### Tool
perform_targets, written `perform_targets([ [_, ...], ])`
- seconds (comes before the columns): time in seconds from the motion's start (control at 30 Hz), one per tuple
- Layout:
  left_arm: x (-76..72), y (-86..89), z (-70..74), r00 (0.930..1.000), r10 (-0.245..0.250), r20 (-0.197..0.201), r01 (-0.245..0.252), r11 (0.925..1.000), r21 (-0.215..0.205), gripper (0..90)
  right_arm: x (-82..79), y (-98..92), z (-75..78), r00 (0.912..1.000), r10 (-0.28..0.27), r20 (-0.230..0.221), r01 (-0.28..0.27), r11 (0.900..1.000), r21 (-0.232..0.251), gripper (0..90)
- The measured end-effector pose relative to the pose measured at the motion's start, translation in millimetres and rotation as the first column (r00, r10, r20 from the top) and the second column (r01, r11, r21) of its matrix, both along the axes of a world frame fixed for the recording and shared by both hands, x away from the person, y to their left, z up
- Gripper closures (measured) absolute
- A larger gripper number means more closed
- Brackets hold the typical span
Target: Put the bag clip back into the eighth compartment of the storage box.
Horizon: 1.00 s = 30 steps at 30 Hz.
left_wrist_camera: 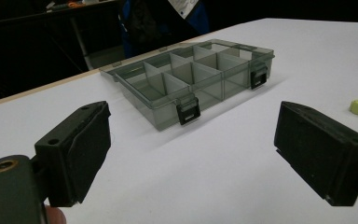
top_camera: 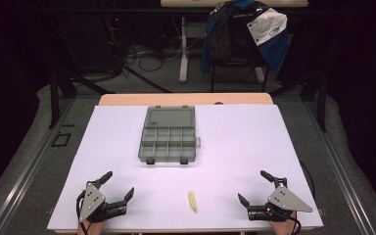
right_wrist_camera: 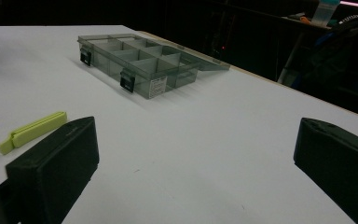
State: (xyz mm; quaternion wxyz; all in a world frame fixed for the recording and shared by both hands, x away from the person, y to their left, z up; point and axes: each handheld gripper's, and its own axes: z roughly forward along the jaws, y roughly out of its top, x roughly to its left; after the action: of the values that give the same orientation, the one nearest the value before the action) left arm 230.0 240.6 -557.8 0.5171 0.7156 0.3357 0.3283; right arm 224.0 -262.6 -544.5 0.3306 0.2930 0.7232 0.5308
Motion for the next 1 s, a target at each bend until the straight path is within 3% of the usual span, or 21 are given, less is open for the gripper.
perform_targets([
  [0.4, 0.4, -0.1, 0.3, 1.0000, 0.003, -0.004, -0.003, 1.0000, -0.003, 10.8, 2.1, 5.7, 2.8, 0.9993, -0.002, -0.036, 0.002, 1.000, 0.011, 0.0],
  [1.0, -0.5, 0.3, 1.1, 1.0000, 0.008, 0.001, -0.008, 1.0000, 0.003, 10.8, 17.7, 49.0, 8.4, 0.9888, 0.084, -0.123, -0.087, 0.996, -0.022, 0.0],
])
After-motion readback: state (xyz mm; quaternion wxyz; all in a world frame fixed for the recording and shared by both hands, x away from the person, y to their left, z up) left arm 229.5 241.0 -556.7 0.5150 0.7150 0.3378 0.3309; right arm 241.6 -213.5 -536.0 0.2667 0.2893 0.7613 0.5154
